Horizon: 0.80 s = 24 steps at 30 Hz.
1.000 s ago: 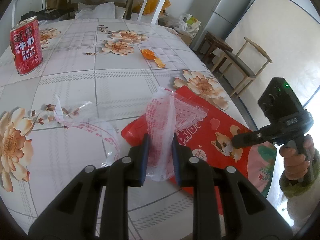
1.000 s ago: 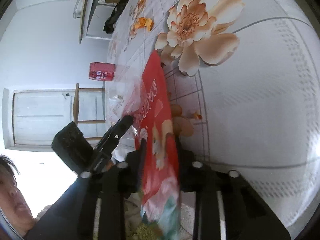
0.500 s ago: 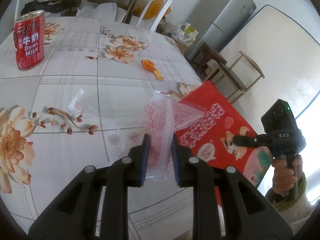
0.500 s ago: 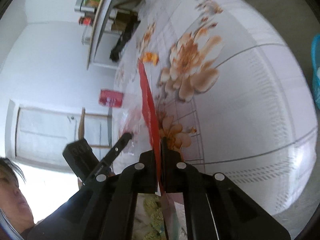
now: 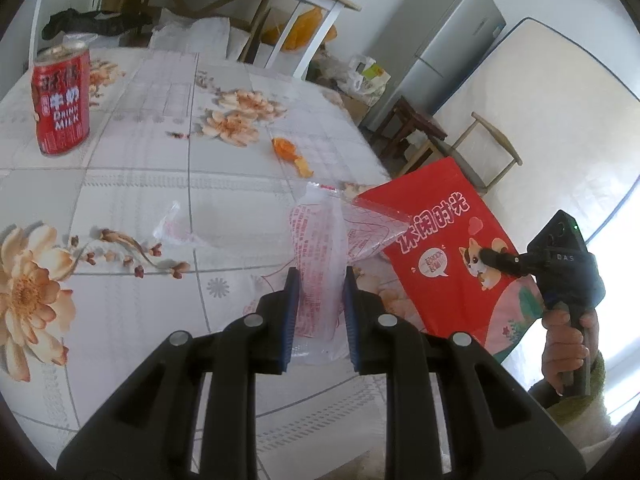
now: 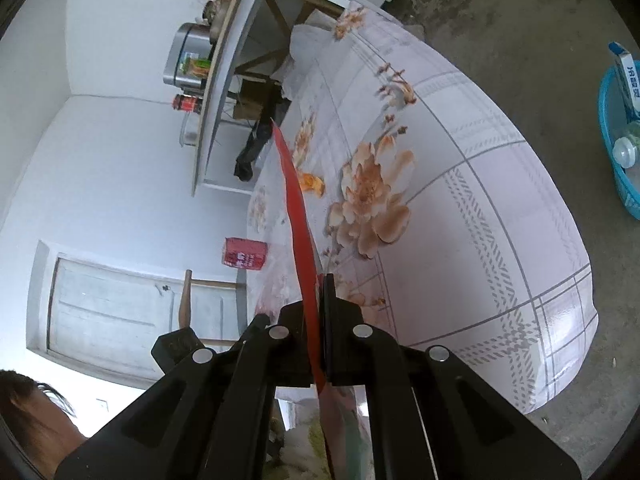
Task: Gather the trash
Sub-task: 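Lift the clear plastic bag with the left gripper while the right gripper lifts the red snack bag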
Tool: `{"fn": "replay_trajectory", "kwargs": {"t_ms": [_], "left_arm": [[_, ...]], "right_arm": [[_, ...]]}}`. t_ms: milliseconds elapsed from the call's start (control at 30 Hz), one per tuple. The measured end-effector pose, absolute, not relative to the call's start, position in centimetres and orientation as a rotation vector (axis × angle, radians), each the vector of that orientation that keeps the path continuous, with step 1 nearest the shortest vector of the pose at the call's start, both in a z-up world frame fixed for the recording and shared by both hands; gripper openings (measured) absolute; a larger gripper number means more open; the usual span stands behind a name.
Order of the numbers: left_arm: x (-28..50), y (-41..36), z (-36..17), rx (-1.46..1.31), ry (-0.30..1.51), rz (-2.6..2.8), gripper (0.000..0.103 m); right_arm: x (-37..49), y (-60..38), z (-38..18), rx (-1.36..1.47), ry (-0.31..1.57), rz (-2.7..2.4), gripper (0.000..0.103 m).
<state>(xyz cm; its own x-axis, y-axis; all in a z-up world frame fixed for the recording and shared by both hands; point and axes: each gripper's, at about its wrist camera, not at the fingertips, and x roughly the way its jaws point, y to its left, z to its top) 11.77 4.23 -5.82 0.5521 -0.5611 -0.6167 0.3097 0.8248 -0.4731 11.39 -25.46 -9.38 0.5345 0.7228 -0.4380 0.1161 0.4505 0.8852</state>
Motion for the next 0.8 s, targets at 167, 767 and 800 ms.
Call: {"fn": "replay_trajectory", "kwargs": {"t_ms": [167,767,800], "left_arm": [[11.4,4.2,-4.5,-0.328,0.804,-0.529,0.02],[11.6,-2.1,-1.0,-0.231,0.77,-0.628,0.02],[11.5,-2.7,-0.8,-0.224,0.77,-0.636,0.02]], "right_arm": [[11.1,-25.7,-8.4,1.059,0.926,0.464,0.003],[7.4,-31.6,-7.9,1.159,0.761,0.428,0.003],[7.2,-32.1,-8.0,1.164,0.754,0.423,0.003]]}}
